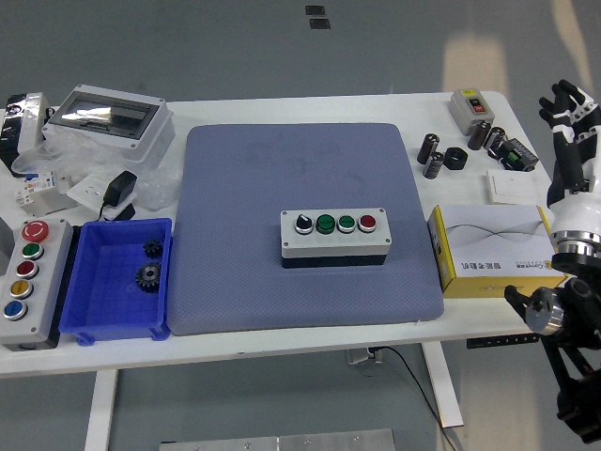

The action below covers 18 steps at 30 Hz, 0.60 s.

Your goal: Pick up the button,place it on the desk,press the button,press the button

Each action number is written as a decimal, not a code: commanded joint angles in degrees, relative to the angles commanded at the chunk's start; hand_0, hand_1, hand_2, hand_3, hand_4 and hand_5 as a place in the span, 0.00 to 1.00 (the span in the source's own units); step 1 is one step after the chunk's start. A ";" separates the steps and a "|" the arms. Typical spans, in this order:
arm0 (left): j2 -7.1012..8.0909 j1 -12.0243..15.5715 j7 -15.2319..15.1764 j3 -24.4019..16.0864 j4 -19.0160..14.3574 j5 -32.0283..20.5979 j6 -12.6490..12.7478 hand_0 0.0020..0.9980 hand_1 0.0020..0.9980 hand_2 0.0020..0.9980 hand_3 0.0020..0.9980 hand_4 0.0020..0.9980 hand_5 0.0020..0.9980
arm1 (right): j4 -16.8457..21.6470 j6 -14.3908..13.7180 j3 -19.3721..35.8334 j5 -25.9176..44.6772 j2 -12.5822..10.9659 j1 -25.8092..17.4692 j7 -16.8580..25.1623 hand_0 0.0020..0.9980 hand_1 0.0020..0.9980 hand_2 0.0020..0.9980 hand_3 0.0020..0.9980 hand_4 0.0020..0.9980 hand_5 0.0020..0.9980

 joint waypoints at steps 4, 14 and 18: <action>0.34 0.03 -0.22 1.35 0.00 -1.12 -0.06 0.64 0.57 0.54 0.59 0.56 0.06 | 0.60 0.02 1.92 0.23 -0.06 -0.70 0.27 0.84 0.77 0.79 0.73 0.73 0.59; -1.02 2.11 0.63 1.60 0.00 -2.57 0.22 0.64 0.58 0.54 0.59 0.57 0.08 | 0.03 -0.41 0.95 0.15 -0.45 -0.12 0.24 0.83 0.76 0.78 0.72 0.72 0.59; -1.30 2.58 0.85 1.71 0.00 -3.50 0.43 0.64 0.58 0.54 0.59 0.57 0.08 | -0.37 -0.53 -0.20 0.13 -0.49 0.18 0.05 0.83 0.76 0.78 0.72 0.72 0.59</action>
